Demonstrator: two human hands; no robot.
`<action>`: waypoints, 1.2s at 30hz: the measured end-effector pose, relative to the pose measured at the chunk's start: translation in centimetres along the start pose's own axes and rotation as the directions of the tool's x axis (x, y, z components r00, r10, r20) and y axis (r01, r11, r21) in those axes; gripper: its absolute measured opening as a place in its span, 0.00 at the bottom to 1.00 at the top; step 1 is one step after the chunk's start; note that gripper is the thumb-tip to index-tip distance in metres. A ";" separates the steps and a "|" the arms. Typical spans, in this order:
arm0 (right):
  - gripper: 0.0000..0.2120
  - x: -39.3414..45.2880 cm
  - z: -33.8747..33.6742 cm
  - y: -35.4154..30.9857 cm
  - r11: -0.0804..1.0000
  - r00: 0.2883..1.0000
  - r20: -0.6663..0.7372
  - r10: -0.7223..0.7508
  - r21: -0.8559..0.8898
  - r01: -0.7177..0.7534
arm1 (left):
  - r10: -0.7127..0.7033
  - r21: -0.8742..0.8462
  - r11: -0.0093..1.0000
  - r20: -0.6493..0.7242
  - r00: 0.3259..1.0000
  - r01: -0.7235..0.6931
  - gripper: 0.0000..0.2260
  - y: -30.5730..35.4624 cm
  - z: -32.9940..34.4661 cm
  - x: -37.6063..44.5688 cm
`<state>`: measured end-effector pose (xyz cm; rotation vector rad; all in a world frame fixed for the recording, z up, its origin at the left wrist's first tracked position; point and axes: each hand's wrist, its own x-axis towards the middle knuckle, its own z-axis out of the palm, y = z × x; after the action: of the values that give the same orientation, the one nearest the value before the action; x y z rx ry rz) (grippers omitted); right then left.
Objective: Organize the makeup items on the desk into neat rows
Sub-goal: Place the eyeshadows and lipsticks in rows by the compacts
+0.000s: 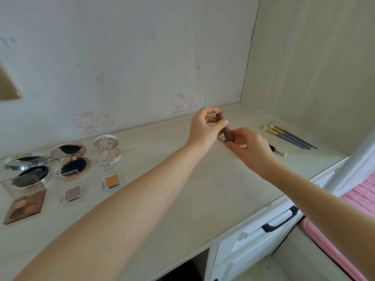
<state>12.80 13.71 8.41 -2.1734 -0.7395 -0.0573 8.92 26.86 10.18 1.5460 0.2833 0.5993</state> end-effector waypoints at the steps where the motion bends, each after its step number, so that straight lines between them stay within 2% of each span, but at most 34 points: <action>1: 0.11 -0.5 0.5 -0.5 1.000 1.000 0.009 -0.005 0.018 0.005 | -0.001 -0.015 1.000 -0.001 1.000 0.001 0.15 0.2 -0.9 -0.8; 5: 0.06 -2.0 2.7 -2.5 0.996 0.997 0.029 -0.070 0.060 0.068 | -0.004 -0.068 0.998 -0.023 1.000 0.002 0.14 1.0 -5.2 -3.6; 12: 0.06 -4.4 5.9 -6.1 0.975 0.983 0.132 -0.127 0.197 0.100 | -0.021 -0.078 0.997 -0.086 0.996 0.015 0.06 2.0 -12.5 -8.5; 18: 0.09 -5.6 7.5 -9.1 0.943 0.954 0.250 -0.167 0.322 0.080 | -0.013 0.112 0.993 -0.142 0.990 0.029 0.06 2.4 -17.9 -12.7; 23: 0.08 -6.7 8.7 -11.7 0.909 0.924 0.330 -0.195 0.414 0.044 | -0.024 0.262 0.964 -0.095 0.995 0.049 0.07 1.6 -21.3 -15.6; 28: 0.07 -7.9 10.7 -13.8 0.907 0.888 0.396 -0.232 0.419 0.050 | -0.028 0.437 0.898 -0.073 0.997 0.058 0.11 0.9 -23.3 -17.6; 31: 0.06 -8.7 12.0 -14.8 0.899 0.872 0.421 -0.250 0.434 0.048 | 0.002 0.536 0.844 -0.061 0.998 0.031 0.10 0.8 -24.0 -18.4; 34: 0.06 -9.6 13.2 -15.4 0.879 0.870 0.430 -0.240 0.478 0.007 | 0.044 0.682 0.731 -0.036 0.998 -0.008 0.07 0.6 -24.9 -19.5; 36: 0.07 -10.2 14.0 -15.5 0.879 0.866 0.440 -0.238 0.477 -0.001 | 0.083 0.785 0.618 -0.008 0.997 -0.045 0.06 0.3 -25.7 -20.3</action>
<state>-6.56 26.46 7.08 -1.6769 -1.0527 0.5759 -21.57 37.91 5.73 2.4154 0.5837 0.5949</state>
